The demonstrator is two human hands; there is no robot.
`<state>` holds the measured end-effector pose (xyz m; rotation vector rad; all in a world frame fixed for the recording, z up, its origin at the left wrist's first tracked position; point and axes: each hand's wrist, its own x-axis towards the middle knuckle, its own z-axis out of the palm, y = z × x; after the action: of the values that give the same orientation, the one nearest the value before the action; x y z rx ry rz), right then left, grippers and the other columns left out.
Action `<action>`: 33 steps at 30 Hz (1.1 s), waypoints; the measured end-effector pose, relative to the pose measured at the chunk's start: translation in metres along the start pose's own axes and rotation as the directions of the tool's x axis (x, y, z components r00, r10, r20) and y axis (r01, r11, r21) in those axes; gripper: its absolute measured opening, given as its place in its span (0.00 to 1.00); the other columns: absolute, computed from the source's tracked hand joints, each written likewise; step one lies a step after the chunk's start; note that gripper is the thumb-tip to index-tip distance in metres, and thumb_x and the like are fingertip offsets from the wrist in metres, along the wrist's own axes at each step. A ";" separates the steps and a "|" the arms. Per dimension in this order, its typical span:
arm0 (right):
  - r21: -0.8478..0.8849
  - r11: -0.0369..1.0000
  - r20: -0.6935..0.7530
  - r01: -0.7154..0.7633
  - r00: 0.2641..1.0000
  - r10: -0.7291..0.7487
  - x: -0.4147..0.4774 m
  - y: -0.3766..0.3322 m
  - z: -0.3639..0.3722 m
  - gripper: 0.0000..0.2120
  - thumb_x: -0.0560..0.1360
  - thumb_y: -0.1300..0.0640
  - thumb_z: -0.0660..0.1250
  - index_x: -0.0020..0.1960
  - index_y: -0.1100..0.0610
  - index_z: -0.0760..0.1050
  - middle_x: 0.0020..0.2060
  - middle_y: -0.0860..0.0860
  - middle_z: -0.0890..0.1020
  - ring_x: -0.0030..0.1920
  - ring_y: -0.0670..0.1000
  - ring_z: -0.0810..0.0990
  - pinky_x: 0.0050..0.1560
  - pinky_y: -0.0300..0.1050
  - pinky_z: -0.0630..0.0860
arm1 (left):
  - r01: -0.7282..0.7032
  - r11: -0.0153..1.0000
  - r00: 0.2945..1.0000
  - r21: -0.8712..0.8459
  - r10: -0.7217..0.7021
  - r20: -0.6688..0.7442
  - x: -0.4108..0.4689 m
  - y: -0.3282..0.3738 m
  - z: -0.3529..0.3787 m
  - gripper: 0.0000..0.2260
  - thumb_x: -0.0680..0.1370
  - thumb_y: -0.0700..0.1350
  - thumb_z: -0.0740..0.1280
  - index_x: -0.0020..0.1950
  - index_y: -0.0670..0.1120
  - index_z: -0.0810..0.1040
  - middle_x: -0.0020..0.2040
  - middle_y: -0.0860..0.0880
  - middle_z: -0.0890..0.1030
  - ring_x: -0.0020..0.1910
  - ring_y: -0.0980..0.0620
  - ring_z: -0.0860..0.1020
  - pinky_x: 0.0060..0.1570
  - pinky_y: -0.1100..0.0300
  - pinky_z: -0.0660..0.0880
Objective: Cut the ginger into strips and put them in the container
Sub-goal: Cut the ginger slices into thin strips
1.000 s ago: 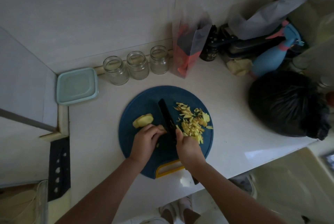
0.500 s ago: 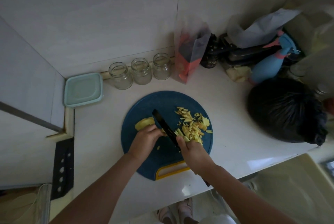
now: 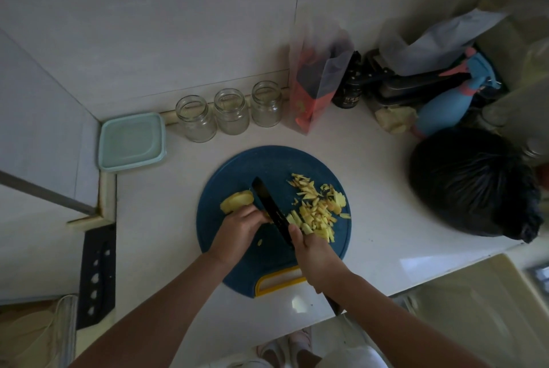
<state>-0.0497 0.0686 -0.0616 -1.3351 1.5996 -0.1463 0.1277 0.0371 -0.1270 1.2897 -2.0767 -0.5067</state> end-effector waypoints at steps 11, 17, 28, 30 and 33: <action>0.038 0.999 0.004 -0.017 1.000 0.016 0.005 0.001 0.009 0.27 0.80 0.40 0.46 0.33 0.57 0.64 0.24 0.51 0.65 0.23 0.47 0.65 0.28 0.40 0.68 | 0.059 0.996 0.997 -0.070 -0.062 -0.045 -0.005 -0.007 0.009 0.10 0.77 0.43 0.63 0.41 0.42 0.83 0.39 0.49 0.81 0.42 0.58 0.78 0.45 0.68 0.74; 0.052 0.997 -0.028 -0.051 0.998 0.053 0.021 -0.010 0.015 0.28 0.81 0.40 0.47 0.33 0.57 0.68 0.27 0.52 0.70 0.28 0.50 0.71 0.37 0.45 0.71 | 0.091 0.992 0.993 -0.085 -0.097 -0.068 -0.004 -0.003 0.007 0.10 0.76 0.42 0.63 0.40 0.42 0.81 0.37 0.50 0.79 0.40 0.59 0.76 0.42 0.69 0.73; 0.014 1.000 -0.132 0.017 0.991 -0.015 0.042 -0.020 0.018 0.27 0.81 0.40 0.45 0.39 0.57 0.72 0.36 0.56 0.77 0.39 0.54 0.78 0.42 0.46 0.72 | 0.122 0.989 0.992 -0.079 -0.124 -0.023 -0.006 0.003 0.000 0.08 0.74 0.44 0.65 0.46 0.43 0.82 0.43 0.50 0.82 0.45 0.57 0.78 0.47 0.66 0.75; 0.044 0.999 -0.121 -0.004 0.993 0.009 0.033 -0.011 0.016 0.24 0.81 0.41 0.47 0.36 0.54 0.70 0.34 0.55 0.76 0.37 0.52 0.76 0.43 0.48 0.72 | 0.163 0.980 0.985 -0.111 -0.168 -0.035 -0.004 0.009 -0.001 0.07 0.75 0.45 0.66 0.47 0.43 0.82 0.44 0.51 0.82 0.45 0.59 0.78 0.47 0.68 0.75; 0.096 0.995 -0.135 -0.031 0.990 0.044 0.025 0.001 0.017 0.26 0.80 0.41 0.50 0.35 0.58 0.72 0.28 0.53 0.73 0.29 0.49 0.73 0.41 0.49 0.73 | 0.326 0.931 0.938 -0.166 -0.341 -0.068 0.003 0.018 0.000 0.03 0.74 0.42 0.71 0.44 0.43 0.83 0.39 0.51 0.83 0.38 0.58 0.80 0.38 0.68 0.75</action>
<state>-0.0346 0.0576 -0.0853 -1.2445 1.7102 -0.2921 0.1152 0.0421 -0.1149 1.5513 -1.7093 -0.7224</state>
